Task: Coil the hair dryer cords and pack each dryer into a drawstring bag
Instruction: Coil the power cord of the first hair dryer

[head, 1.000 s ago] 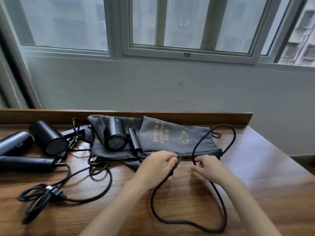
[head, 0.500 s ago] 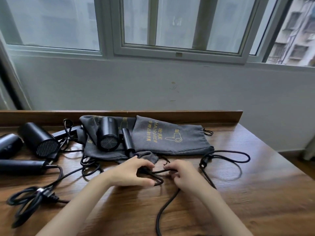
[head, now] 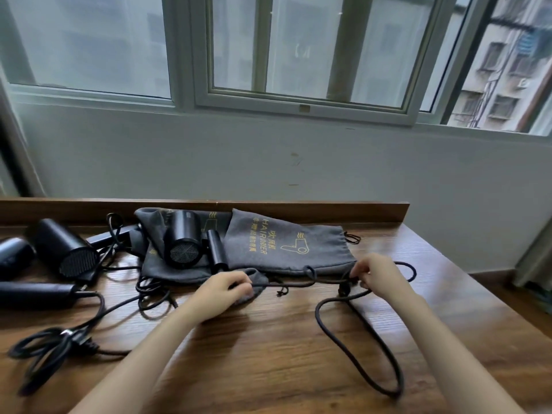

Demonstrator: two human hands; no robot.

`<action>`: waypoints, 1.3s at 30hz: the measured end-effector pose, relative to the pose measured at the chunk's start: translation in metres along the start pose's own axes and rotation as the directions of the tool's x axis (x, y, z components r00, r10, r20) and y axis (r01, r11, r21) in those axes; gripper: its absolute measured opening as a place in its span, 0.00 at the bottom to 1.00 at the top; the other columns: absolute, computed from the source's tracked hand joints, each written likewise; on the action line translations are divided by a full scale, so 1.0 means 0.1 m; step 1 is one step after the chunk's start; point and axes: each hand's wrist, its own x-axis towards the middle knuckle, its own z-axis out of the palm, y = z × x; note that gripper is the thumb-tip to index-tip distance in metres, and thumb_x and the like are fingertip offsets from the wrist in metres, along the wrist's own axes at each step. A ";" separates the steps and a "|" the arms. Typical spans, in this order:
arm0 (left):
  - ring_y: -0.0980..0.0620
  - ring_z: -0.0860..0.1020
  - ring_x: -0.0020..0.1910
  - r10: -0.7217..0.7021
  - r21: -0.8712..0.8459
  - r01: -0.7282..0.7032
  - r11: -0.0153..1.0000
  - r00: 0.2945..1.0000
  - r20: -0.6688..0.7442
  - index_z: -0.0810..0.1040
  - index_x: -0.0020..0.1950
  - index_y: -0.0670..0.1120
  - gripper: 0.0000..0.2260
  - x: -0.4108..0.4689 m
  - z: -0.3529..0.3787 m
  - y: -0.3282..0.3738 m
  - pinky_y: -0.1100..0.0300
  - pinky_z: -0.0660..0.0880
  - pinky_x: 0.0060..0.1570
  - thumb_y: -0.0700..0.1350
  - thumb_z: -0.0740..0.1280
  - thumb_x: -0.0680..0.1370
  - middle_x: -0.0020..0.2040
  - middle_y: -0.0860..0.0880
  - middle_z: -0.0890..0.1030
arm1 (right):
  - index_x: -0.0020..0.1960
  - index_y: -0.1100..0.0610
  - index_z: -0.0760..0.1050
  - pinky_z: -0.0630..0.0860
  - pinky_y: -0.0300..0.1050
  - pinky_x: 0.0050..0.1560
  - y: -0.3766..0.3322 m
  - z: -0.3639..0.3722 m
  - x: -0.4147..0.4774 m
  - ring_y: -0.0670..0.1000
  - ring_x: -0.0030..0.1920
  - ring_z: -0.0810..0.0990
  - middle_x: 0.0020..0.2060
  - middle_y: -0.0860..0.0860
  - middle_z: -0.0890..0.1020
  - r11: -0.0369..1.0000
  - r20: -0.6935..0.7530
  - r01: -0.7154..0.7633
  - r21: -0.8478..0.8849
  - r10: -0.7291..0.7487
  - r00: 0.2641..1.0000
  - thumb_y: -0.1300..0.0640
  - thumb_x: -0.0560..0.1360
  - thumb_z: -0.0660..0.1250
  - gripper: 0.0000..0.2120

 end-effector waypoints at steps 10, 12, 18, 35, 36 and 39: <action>0.46 0.78 0.48 -0.188 -0.052 0.181 0.982 0.941 -0.280 0.78 0.42 0.47 0.07 0.04 0.07 0.08 0.54 0.71 0.47 0.43 0.63 0.78 0.45 0.46 0.82 | 0.49 0.56 0.80 0.73 0.44 0.44 0.10 0.11 -0.15 0.58 0.50 0.79 0.49 0.56 0.81 0.940 -0.030 -0.102 -0.327 0.098 0.995 0.67 0.73 0.59 0.13; 0.48 0.78 0.51 -0.125 0.097 0.166 0.981 0.936 -0.329 0.81 0.47 0.47 0.06 0.02 0.15 0.11 0.58 0.69 0.48 0.44 0.64 0.77 0.50 0.49 0.83 | 0.49 0.54 0.78 0.70 0.44 0.39 -0.15 0.08 -0.23 0.58 0.48 0.79 0.48 0.54 0.81 0.919 -0.137 -0.049 -0.391 -0.005 0.991 0.62 0.75 0.59 0.10; 0.51 0.79 0.49 -0.025 0.049 0.046 0.998 0.926 -0.376 0.82 0.50 0.45 0.06 -0.02 0.33 0.33 0.58 0.72 0.50 0.42 0.66 0.75 0.48 0.49 0.84 | 0.62 0.53 0.69 0.66 0.45 0.65 -1.00 0.55 -0.38 0.47 0.62 0.69 0.60 0.47 0.73 0.814 0.053 0.579 -0.047 -0.577 0.815 0.56 0.75 0.64 0.16; 0.43 0.63 0.70 0.161 0.614 0.020 0.789 0.958 -0.238 0.60 0.74 0.43 0.41 -0.11 -0.62 -0.54 0.51 0.65 0.67 0.31 0.74 0.64 0.72 0.45 0.65 | 0.45 0.61 0.71 0.71 0.49 0.39 -0.97 0.70 -0.35 0.52 0.37 0.75 0.35 0.55 0.76 0.725 -0.003 0.626 0.288 -0.653 0.757 0.55 0.80 0.57 0.11; 0.40 0.67 0.68 0.174 0.670 0.011 0.743 0.962 -0.209 0.63 0.73 0.41 0.43 -0.08 -0.62 -0.54 0.49 0.69 0.64 0.33 0.77 0.60 0.70 0.42 0.68 | 0.45 0.62 0.70 0.69 0.47 0.37 -1.01 0.67 -0.37 0.51 0.35 0.73 0.34 0.55 0.75 0.709 -0.021 0.637 0.302 -0.663 0.748 0.55 0.80 0.57 0.11; 0.36 0.74 0.60 0.227 0.776 0.003 0.631 0.955 -0.188 0.73 0.65 0.38 0.43 -0.04 -0.63 -0.49 0.46 0.80 0.48 0.35 0.80 0.50 0.62 0.37 0.75 | 0.43 0.63 0.70 0.63 0.39 0.34 -1.09 0.56 -0.41 0.45 0.31 0.67 0.31 0.51 0.72 0.674 -0.099 0.646 0.358 -0.661 0.744 0.57 0.80 0.57 0.11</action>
